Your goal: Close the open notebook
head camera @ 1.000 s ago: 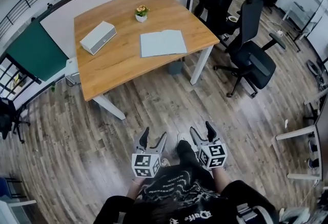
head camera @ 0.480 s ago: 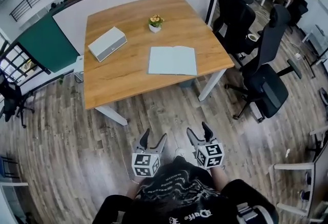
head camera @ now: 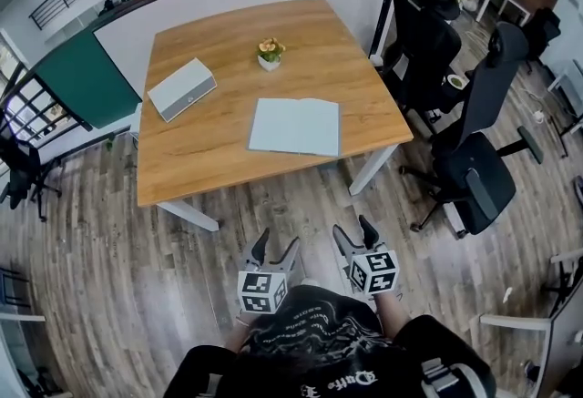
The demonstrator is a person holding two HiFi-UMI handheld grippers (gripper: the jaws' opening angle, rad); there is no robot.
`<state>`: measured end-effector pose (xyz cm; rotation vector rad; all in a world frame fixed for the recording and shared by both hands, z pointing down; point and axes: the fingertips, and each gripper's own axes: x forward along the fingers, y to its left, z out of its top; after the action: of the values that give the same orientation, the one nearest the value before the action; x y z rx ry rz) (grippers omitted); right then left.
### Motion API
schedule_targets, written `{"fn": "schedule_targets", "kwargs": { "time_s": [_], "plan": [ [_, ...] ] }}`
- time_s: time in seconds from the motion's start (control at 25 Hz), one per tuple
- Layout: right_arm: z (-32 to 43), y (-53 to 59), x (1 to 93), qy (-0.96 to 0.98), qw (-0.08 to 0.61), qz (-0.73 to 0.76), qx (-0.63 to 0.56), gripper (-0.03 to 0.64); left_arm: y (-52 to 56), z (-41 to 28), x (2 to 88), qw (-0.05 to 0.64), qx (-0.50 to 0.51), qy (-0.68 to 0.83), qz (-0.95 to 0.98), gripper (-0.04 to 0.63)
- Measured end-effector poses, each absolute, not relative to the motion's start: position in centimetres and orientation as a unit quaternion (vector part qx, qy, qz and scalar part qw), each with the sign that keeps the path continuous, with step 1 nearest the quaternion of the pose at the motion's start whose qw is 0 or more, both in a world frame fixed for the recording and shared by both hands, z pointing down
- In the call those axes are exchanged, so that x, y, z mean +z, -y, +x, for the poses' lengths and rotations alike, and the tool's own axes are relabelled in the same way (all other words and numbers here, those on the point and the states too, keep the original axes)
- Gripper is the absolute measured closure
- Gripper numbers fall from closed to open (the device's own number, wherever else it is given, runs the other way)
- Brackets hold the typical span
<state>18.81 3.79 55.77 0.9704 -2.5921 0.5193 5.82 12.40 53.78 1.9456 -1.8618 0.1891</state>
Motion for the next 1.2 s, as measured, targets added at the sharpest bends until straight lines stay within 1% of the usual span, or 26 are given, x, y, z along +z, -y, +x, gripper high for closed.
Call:
{"fn": "schedule_targets", "kwargs": {
  "time_s": [0.32, 0.56, 0.84, 1.2],
  "plan": [
    [19.7, -2.9, 56.9, 0.903, 0.164, 0.337, 0.209, 0.335, -10.4, 7.1, 54.4, 0.231, 0.072, 0.671, 0.701, 0.262],
    [19.4, -2.8, 57.7, 0.898, 0.161, 0.343, 0.225, 0.334, -9.3, 6.6, 54.8, 0.232, 0.072, 0.669, 0.702, 0.262],
    [18.5, 0.0, 58.0, 0.884, 0.156, 0.372, 0.236, 0.334, -5.6, 4.4, 54.7, 0.223, 0.077, 0.654, 0.719, 0.262],
    [13.9, 5.8, 57.8, 0.865, 0.155, 0.412, 0.242, 0.334, 1.7, -1.8, 54.3, 0.214, 0.081, 0.63, 0.742, 0.262]
  ]
}}
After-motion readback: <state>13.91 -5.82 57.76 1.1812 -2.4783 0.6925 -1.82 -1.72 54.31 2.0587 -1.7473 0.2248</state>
